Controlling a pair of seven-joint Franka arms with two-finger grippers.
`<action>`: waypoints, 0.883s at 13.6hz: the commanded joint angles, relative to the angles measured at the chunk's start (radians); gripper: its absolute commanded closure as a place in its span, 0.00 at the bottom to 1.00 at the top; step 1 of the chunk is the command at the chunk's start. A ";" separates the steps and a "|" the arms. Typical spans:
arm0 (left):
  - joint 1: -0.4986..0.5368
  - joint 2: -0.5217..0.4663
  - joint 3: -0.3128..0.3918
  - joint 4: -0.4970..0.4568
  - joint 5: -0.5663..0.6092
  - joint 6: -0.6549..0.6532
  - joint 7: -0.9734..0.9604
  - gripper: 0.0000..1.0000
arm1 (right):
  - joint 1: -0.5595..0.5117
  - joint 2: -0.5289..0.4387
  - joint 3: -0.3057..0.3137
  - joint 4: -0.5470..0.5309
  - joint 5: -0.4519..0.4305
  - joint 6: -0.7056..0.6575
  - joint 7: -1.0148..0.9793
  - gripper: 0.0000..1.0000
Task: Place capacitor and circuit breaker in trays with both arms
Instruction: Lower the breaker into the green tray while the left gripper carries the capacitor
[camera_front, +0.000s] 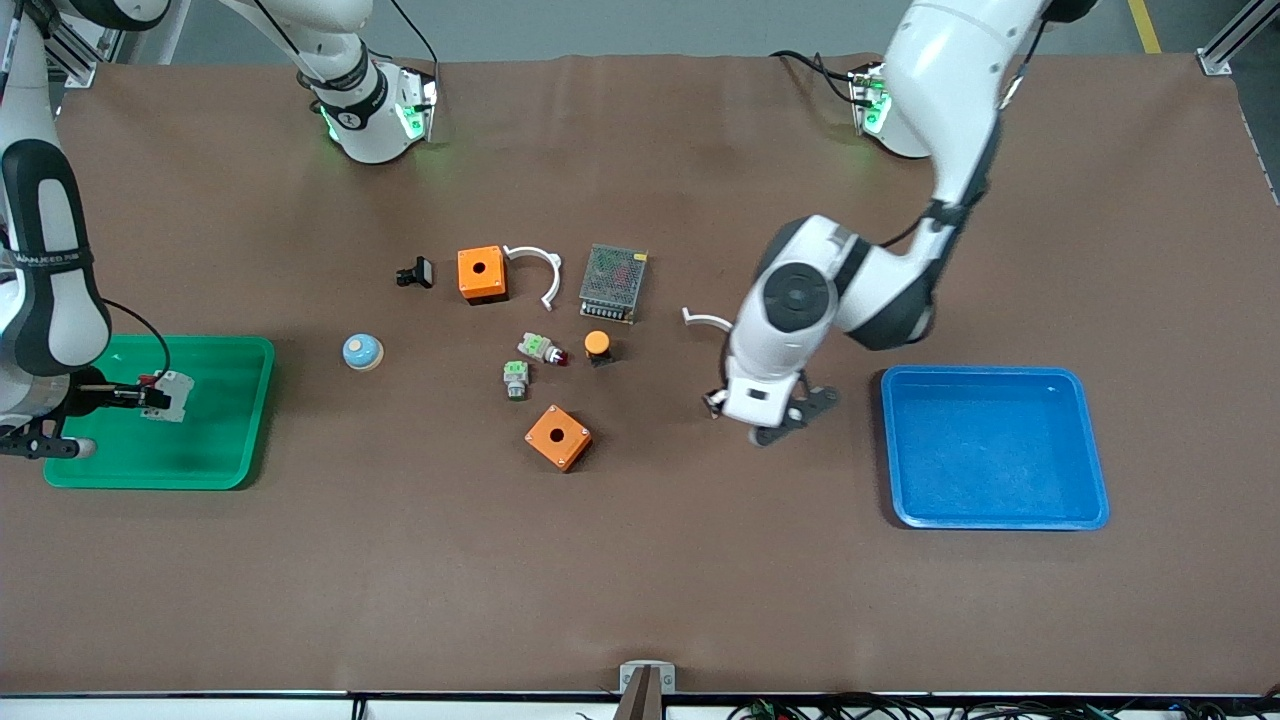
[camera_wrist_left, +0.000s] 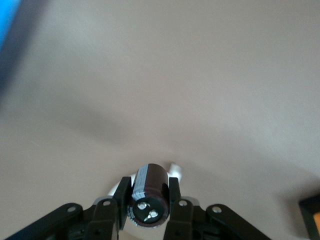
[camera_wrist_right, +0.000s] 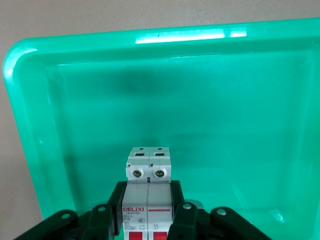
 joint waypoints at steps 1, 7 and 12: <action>0.101 -0.062 -0.008 -0.024 0.017 -0.072 0.156 0.99 | -0.028 0.030 0.017 0.028 -0.015 0.022 -0.042 0.79; 0.324 -0.062 -0.008 -0.035 0.019 -0.103 0.529 0.99 | -0.043 0.061 0.017 0.028 -0.020 0.047 -0.043 0.79; 0.469 -0.016 -0.005 -0.041 0.023 -0.083 0.788 0.99 | -0.052 0.068 0.017 0.028 -0.037 0.059 -0.042 0.59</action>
